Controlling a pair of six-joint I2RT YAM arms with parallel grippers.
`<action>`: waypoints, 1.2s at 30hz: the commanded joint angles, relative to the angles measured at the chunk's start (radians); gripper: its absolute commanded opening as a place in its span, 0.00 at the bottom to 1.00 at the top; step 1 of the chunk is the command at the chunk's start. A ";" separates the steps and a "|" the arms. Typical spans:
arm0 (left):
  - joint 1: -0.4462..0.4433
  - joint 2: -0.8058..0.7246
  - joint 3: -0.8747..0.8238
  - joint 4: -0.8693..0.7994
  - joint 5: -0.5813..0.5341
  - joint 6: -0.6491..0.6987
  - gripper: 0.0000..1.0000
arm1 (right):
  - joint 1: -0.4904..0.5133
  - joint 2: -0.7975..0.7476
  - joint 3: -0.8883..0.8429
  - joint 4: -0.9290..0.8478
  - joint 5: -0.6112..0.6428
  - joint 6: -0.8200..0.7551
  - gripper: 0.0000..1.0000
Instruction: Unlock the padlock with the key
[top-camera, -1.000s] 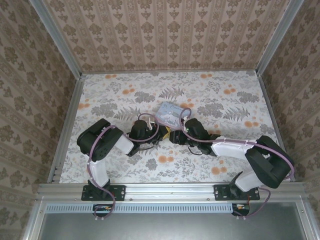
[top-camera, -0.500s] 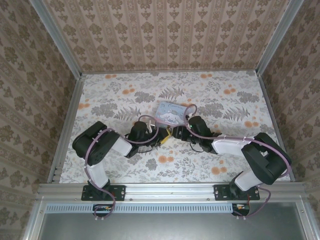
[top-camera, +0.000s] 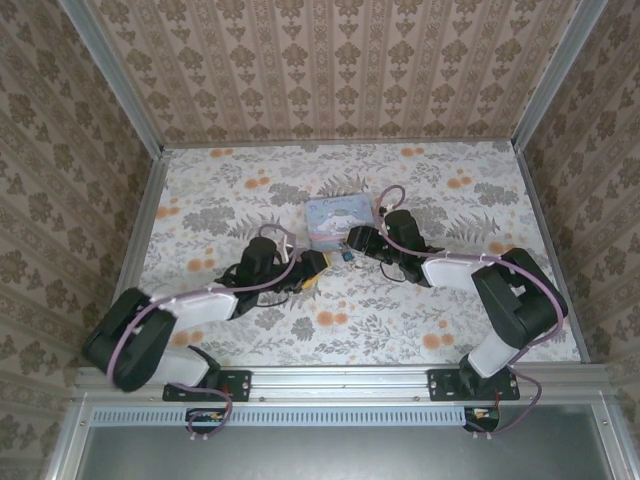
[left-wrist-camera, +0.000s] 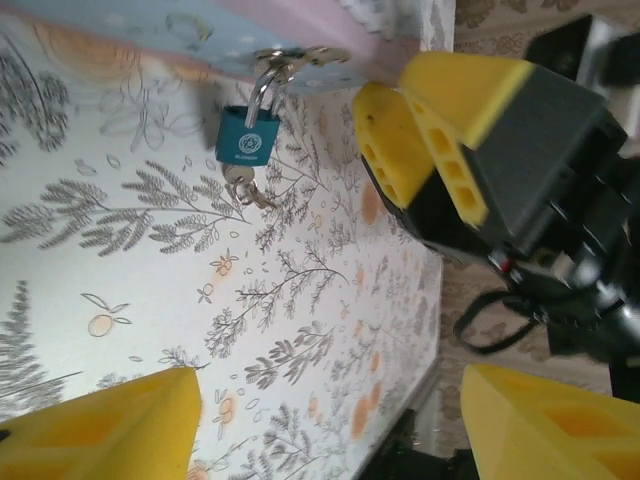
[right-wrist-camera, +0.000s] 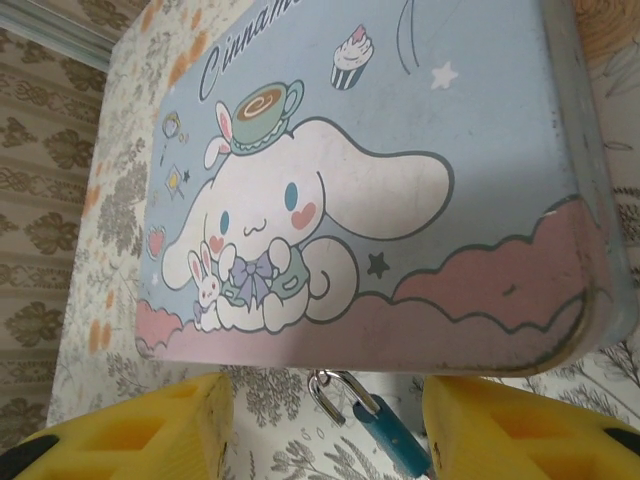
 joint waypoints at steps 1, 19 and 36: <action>0.029 -0.120 0.080 -0.346 -0.087 0.163 0.76 | -0.014 0.004 -0.014 0.070 -0.082 0.020 0.54; 0.168 -0.110 0.331 -0.653 -0.129 0.397 0.94 | -0.015 -0.231 -0.140 -0.177 -0.017 -0.120 0.56; 0.185 0.104 0.579 -0.746 -0.335 0.611 1.00 | -0.017 -0.285 -0.109 -0.320 0.100 -0.140 0.99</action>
